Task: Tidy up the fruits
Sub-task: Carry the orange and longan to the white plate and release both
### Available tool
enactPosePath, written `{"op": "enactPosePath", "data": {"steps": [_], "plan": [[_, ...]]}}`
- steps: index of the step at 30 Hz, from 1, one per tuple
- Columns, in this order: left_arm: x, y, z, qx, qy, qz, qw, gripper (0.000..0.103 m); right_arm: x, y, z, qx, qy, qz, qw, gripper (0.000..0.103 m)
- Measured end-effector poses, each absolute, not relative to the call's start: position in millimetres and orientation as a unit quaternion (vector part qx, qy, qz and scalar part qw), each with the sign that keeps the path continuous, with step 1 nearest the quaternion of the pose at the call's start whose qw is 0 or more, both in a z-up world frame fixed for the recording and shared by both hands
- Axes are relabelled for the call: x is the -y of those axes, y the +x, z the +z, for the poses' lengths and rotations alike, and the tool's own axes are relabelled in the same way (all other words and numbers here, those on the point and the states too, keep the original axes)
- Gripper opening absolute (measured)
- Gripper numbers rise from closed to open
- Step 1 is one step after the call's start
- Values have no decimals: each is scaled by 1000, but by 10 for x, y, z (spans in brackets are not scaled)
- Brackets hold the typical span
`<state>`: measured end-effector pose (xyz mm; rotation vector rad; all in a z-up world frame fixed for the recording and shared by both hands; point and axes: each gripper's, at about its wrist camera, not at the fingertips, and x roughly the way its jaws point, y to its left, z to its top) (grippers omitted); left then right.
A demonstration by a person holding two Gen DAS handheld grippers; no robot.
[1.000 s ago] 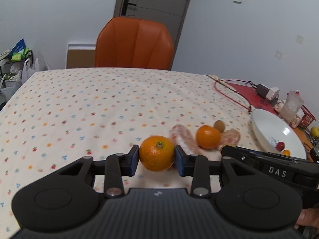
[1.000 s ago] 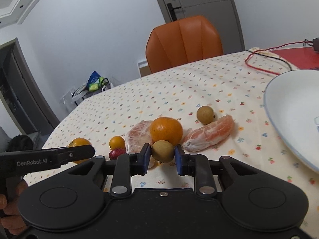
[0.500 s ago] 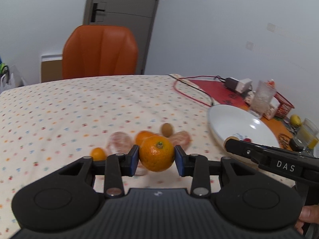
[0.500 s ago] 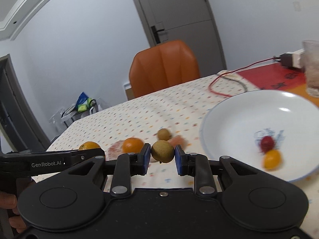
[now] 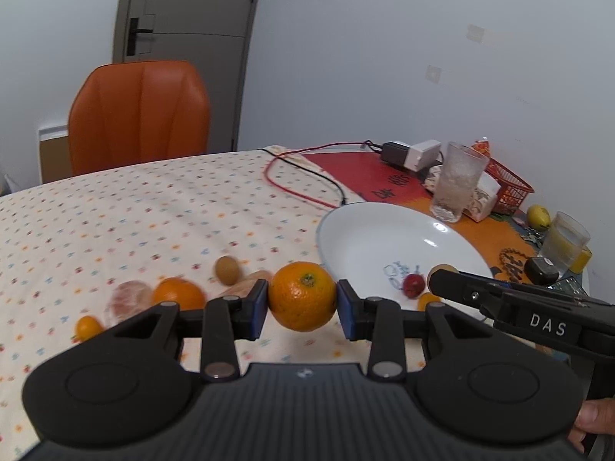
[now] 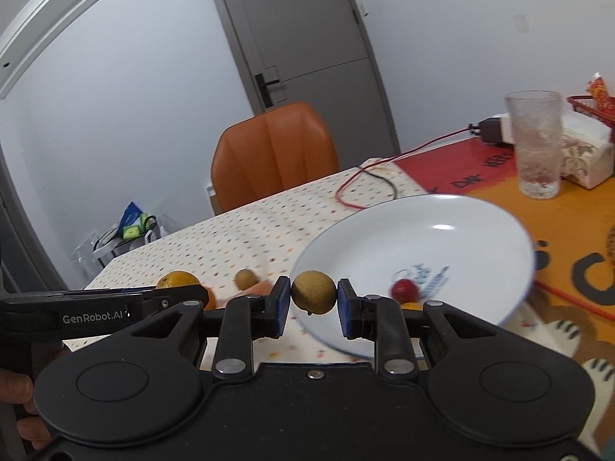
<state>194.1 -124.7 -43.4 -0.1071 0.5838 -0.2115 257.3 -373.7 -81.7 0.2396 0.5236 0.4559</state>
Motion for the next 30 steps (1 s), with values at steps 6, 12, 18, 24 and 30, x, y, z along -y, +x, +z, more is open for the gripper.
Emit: {"op": "enactPosePath", "data": {"steps": [6, 12, 18, 24, 30], "plan": [[1497, 2095, -397, -283, -40, -122, 951, 36, 3954, 2622, -834, -250, 121, 201, 939, 25], [1693, 2277, -419, -285, -35, -133, 949, 36, 4127, 2687, -830, -246, 128, 189, 942, 25], [1834, 2416, -527, -299, -30, -143, 943, 36, 4223, 2775, -847, -246, 128, 182, 943, 25], [1880, 2495, -625, -313, -28, -139, 939, 36, 4279, 2836, -895, -249, 135, 177, 942, 25], [1852, 2484, -627, -309, -25, -130, 942, 37, 4265, 2871, -926, -254, 136, 175, 941, 25]]}}
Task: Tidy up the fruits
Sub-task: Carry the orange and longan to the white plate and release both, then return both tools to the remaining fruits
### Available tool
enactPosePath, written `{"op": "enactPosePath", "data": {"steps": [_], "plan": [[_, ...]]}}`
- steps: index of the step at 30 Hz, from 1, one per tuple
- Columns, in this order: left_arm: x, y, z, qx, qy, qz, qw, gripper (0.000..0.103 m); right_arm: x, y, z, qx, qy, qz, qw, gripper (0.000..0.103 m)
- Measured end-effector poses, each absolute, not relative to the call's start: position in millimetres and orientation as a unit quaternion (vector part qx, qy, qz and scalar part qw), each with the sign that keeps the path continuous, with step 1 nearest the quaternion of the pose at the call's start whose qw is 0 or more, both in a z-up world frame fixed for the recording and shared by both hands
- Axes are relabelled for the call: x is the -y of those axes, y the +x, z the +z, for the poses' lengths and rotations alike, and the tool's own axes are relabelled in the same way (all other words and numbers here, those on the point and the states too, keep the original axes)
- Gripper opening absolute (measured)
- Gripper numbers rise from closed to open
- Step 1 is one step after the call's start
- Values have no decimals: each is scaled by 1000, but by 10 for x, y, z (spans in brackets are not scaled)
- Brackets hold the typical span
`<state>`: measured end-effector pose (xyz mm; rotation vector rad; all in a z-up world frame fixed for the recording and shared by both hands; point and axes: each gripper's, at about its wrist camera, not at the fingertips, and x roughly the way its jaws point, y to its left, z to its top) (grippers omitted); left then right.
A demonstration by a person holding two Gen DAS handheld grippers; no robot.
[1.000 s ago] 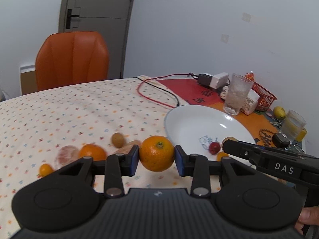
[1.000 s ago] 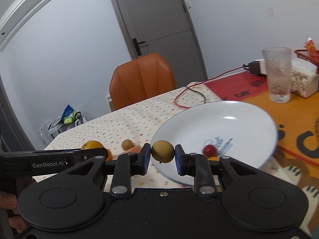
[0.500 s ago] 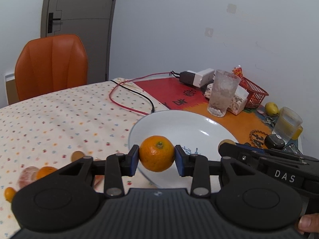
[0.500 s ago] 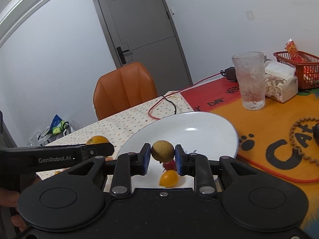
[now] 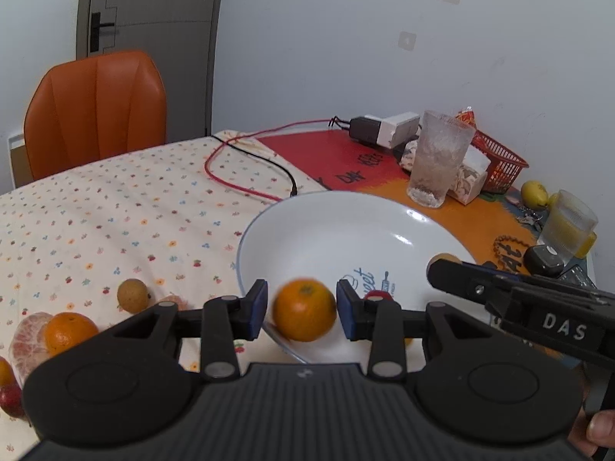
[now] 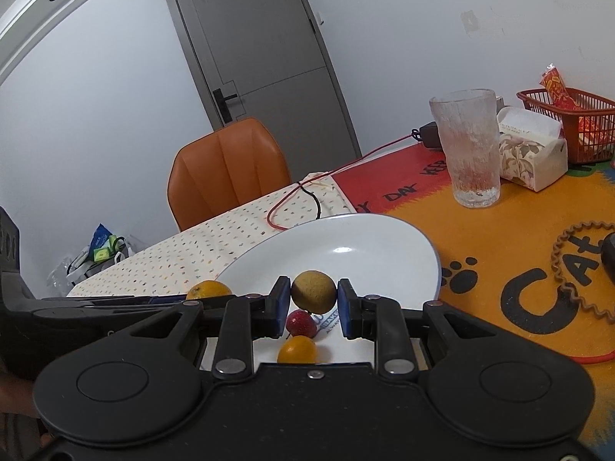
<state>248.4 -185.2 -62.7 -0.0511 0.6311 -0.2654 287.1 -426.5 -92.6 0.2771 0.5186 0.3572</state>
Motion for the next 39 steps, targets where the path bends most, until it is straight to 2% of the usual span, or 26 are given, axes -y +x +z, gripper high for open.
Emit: {"op": "enactPosePath", "data": {"steps": [9, 14, 16, 28, 35, 39], "plan": [[1705, 2387, -531, -306, -30, -120, 944, 39, 4230, 2873, -916, -254, 133, 169, 943, 25], [1605, 2316, -490, -306, -34, -112, 945, 42, 4193, 2848, -879, -249, 133, 160, 946, 30], [1558, 2288, -479, -306, -34, -107, 945, 49, 4168, 2827, -866, -249, 133, 165, 945, 31], [1191, 2062, -441, -296, -51, -68, 951, 75, 3965, 2658, -839, -251, 137, 188, 940, 36], [970, 1935, -403, -291, -58, -45, 954, 82, 3829, 2575, -891, -263, 134, 203, 933, 41], [833, 1859, -420, -289, -63, -28, 955, 83, 3749, 2524, -899, -266, 132, 209, 932, 51]]}}
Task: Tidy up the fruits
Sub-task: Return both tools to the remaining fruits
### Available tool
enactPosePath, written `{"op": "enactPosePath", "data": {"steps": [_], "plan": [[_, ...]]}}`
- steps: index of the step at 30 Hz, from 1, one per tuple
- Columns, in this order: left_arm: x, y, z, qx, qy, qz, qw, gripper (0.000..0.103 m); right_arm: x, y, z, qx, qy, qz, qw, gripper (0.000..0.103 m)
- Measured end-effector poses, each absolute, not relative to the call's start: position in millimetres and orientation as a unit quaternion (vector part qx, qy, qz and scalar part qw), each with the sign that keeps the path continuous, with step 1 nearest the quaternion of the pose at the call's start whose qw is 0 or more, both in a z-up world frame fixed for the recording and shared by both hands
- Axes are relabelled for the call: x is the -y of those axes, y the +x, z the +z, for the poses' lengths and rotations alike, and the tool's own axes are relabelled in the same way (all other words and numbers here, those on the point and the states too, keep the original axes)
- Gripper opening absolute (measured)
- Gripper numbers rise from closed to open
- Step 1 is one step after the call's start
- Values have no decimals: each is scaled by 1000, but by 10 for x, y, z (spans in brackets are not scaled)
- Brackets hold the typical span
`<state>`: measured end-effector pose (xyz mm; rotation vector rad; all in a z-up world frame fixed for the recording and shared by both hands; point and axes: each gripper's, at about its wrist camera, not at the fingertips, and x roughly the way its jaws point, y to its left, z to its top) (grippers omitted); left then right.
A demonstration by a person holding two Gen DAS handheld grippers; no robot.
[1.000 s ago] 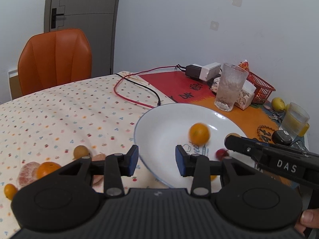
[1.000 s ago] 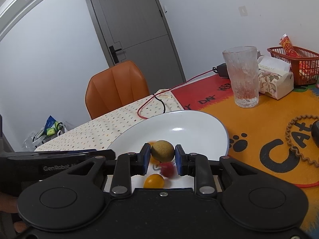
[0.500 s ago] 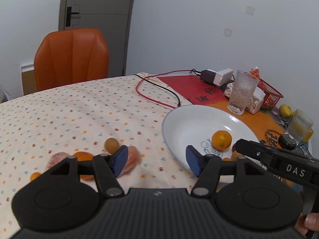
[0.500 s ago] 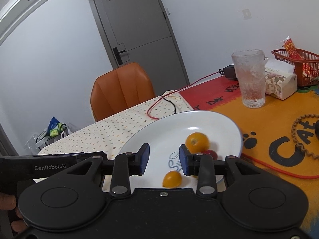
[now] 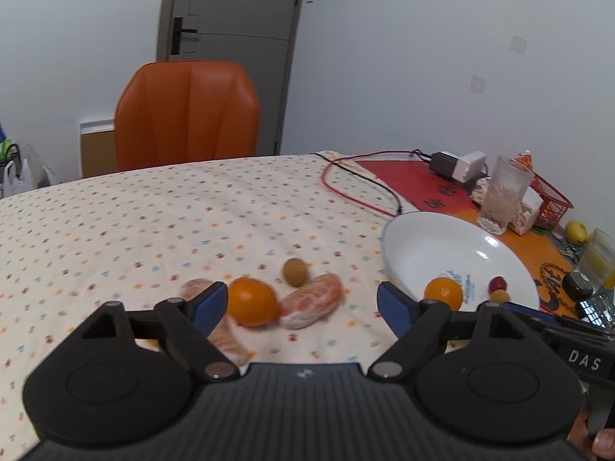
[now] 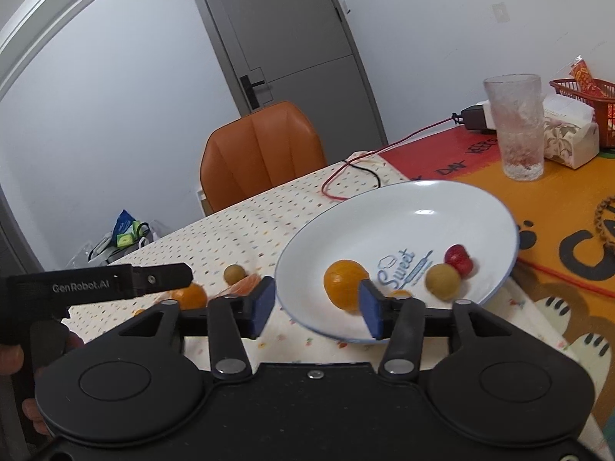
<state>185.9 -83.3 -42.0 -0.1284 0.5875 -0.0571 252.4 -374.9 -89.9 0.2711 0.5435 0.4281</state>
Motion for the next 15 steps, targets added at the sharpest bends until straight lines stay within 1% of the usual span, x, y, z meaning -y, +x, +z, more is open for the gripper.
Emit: {"op": "enactPosePath", "data": {"steps": [6, 12, 15], "plan": [[620, 1749, -451, -290, -69, -10, 954, 84, 3688, 2480, -936, -271, 141, 212, 928, 52], [389, 1657, -481, -293, -81, 11, 953, 84, 3523, 2445, -942, -272, 128, 222, 927, 55], [288, 1615, -484, -292, -84, 16, 953, 84, 3438, 2440, -921, -272, 125, 229, 926, 55]]}}
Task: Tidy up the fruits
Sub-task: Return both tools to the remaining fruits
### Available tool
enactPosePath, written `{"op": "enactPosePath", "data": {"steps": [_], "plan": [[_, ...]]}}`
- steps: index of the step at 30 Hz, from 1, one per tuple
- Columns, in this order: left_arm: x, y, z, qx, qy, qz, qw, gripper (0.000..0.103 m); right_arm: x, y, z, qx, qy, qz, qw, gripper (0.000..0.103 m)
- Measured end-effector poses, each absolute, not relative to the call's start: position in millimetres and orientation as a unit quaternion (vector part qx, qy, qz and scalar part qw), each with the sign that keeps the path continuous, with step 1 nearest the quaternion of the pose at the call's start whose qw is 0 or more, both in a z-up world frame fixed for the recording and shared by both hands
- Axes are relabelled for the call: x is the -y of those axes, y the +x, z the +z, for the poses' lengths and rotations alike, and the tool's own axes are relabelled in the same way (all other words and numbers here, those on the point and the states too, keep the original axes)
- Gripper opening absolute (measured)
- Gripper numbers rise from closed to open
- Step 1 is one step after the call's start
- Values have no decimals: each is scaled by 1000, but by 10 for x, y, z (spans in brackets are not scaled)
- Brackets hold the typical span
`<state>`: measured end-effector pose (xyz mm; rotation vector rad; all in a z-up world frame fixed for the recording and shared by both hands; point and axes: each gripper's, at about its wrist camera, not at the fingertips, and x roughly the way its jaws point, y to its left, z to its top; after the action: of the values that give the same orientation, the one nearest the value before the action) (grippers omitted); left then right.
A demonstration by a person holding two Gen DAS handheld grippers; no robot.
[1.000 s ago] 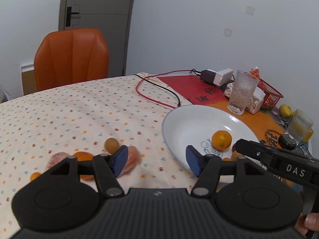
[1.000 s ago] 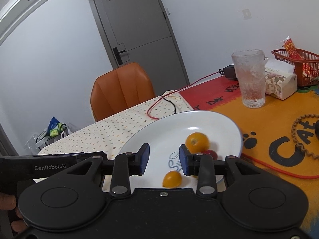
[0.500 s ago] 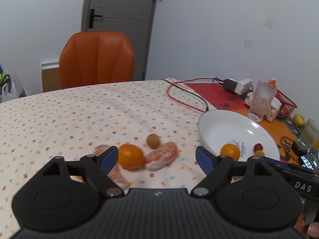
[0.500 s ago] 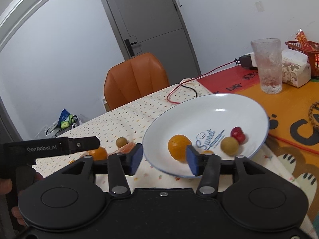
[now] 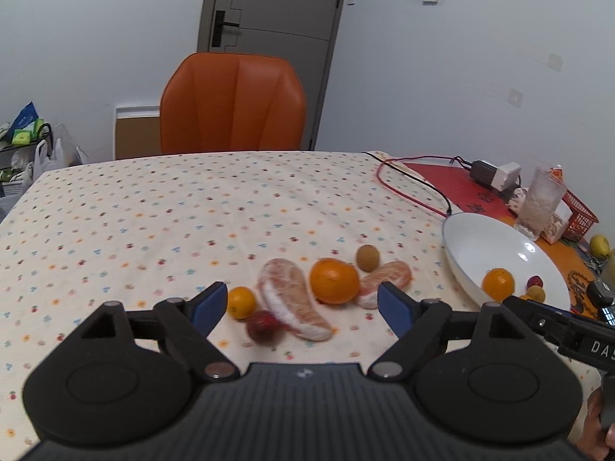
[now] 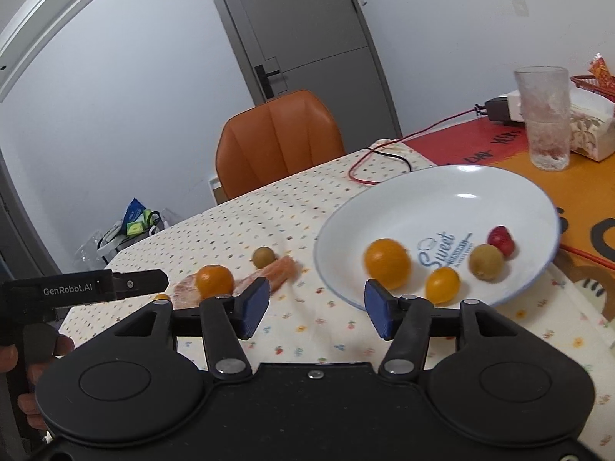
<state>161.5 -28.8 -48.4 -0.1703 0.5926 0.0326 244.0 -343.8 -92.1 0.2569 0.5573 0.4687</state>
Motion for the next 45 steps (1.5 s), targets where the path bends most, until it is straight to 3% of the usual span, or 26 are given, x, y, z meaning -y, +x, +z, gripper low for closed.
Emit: {"op": "enactPosePath", "data": {"steps": [16, 21, 26, 32, 45], "plan": [[-60, 1561, -571, -293, -95, 32, 951, 80, 2954, 2495, -892, -280, 89, 259, 920, 55], [-149, 1618, -648, -303, -102, 37, 947, 65, 2818, 2554, -918, -285, 79, 261, 919, 55], [-187, 1674, -710, -307, -104, 36, 945, 59, 2722, 2614, -952, -292, 67, 264, 917, 55], [-226, 1780, -782, -316, -112, 31, 942, 40, 2614, 2710, -997, -305, 59, 266, 913, 55], [-248, 1936, -876, -329, -116, 16, 937, 37, 2357, 2895, -1094, -320, 35, 262, 910, 55]]}}
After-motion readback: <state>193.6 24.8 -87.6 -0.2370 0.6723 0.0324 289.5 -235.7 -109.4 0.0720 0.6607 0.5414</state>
